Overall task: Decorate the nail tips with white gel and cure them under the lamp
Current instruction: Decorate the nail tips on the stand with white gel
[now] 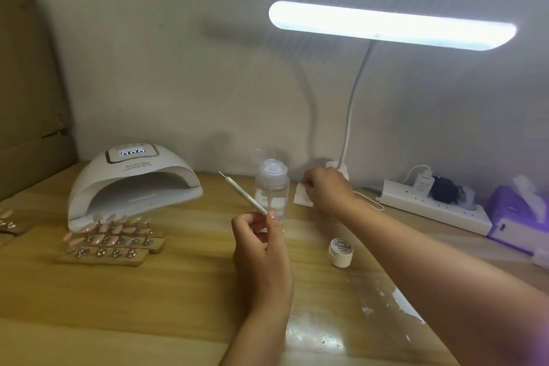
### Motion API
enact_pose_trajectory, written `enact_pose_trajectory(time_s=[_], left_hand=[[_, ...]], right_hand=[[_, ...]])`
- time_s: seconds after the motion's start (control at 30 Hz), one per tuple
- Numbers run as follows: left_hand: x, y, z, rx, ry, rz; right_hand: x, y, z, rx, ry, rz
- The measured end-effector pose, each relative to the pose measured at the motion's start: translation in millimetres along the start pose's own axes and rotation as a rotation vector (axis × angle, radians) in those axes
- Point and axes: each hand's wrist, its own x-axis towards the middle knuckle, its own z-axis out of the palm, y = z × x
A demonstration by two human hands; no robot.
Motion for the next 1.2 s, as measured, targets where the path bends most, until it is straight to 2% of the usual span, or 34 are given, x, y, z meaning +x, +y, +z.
enact_pose_trajectory(time_s=[0.1,0.23,0.37,0.53,0.8,1.0,1.2], left_hand=[[0,1,0,0.005,-0.003,-0.001],[-1,2,1,0.007,-0.005,-0.005],[0,2,1,0.008,-0.008,-0.004],[0,2,1,0.011,-0.01,-0.002],[1,1,-1,0.004,-0.014,-0.009],[0,2,-2,0.011,-0.021,-0.008],[1,1,-2,0.01,-0.02,-0.009]], right_hand=[[-5,-3,4,-0.129,0.037,-0.064],[-4,-1,4,-0.1,0.056,-0.059],[-2,0,0,-0.102,-0.004,-0.049],[-6,0,-3,-0.227,-0.014,-0.138],[-3,1,0,-0.095,-0.075,-0.107],[11,3,-8,0.087,-0.267,0.002],[18,1,-12,0.063,-0.254,-0.014]])
